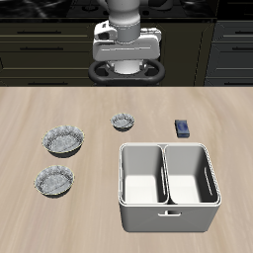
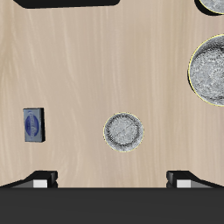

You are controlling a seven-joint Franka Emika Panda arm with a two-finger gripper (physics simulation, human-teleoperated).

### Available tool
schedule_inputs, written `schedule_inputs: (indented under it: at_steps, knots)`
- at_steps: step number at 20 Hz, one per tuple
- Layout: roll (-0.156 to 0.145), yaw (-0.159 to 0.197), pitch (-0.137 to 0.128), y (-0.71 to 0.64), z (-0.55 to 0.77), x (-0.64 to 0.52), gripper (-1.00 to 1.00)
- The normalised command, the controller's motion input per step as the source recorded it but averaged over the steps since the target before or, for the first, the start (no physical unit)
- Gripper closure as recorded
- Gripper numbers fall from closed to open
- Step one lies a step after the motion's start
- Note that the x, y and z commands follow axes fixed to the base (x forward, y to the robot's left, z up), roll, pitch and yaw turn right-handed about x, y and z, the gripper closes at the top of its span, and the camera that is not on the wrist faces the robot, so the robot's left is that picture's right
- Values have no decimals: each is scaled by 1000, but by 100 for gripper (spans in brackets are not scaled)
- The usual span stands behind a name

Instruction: Stack the smallest bowl on the largest bowl

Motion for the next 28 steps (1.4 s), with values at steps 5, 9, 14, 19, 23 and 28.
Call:
schedule_inputs:
  at_steps: [5,9,14,19,23,28]
  knots:
    - [5,4,-3,-36,-259,10,-100]
    - [14,19,-4,28,-235,-26,-100]
    - [15,29,-38,9,-244,-36,-100]
    - [-2,3,1,-43,-395,-18,-100]
    - [-3,-31,16,-3,-290,-40,-100]
    - [-17,1,-20,-1,-316,-30,-100]
